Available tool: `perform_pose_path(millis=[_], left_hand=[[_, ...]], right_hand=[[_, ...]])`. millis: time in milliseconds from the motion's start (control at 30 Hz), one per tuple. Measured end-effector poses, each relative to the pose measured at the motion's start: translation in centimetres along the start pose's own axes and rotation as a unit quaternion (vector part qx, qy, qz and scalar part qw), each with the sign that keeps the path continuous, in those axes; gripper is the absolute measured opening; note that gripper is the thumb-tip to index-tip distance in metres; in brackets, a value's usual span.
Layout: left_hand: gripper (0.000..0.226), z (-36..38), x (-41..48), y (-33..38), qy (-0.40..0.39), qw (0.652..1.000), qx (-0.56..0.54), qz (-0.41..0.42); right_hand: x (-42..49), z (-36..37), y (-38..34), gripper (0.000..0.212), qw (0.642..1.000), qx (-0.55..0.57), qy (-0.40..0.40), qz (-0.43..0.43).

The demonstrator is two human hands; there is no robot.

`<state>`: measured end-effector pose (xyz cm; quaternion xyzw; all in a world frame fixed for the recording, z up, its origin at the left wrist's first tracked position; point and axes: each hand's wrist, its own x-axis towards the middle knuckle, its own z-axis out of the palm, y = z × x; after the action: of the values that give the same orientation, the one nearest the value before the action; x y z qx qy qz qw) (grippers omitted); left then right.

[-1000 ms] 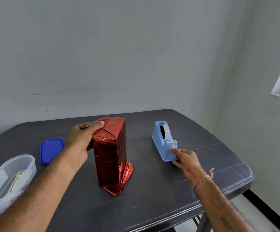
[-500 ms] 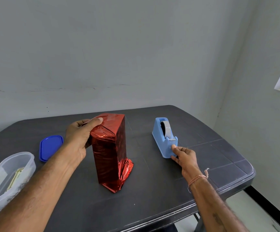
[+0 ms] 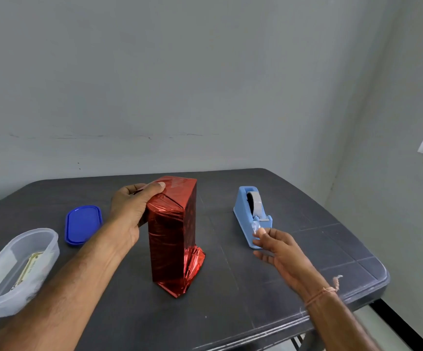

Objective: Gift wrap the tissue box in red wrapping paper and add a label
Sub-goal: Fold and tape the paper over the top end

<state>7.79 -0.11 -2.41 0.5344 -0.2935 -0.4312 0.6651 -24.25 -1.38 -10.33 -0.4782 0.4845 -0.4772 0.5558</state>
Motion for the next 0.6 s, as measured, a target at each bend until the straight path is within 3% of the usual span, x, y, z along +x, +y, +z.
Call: perform_pose_path(millis=[100,167,333,500,600], left_hand=[[0.061,0.0,-0.1,-0.2,0.007,1.0,-0.008,0.004],[0.06,0.1,-0.2,-0.1,0.009,1.0,-0.01,0.005],[0.056,0.0,-0.2,-0.2,0.008,1.0,-0.016,0.006],[0.051,0.1,-0.6,0.0,0.016,1.0,-0.02,0.005],[0.049,0.1,-0.8,0.1,0.021,1.0,-0.021,0.008]], right_hand=[[-0.6,2.3,-5.5,0.066,0.989,-0.085,-0.098,-0.073],[-0.5,4.4,-9.5,0.081,0.961,-0.177,-0.163,-0.139],[1.0,10.2,-16.6,0.037,0.844,-0.364,-0.33,-0.216],[3.6,14.9,-18.6,0.031,0.736,-0.513,-0.397,-0.192],[4.1,16.6,-19.4,0.035,0.691,-0.57,-0.409,-0.175]])
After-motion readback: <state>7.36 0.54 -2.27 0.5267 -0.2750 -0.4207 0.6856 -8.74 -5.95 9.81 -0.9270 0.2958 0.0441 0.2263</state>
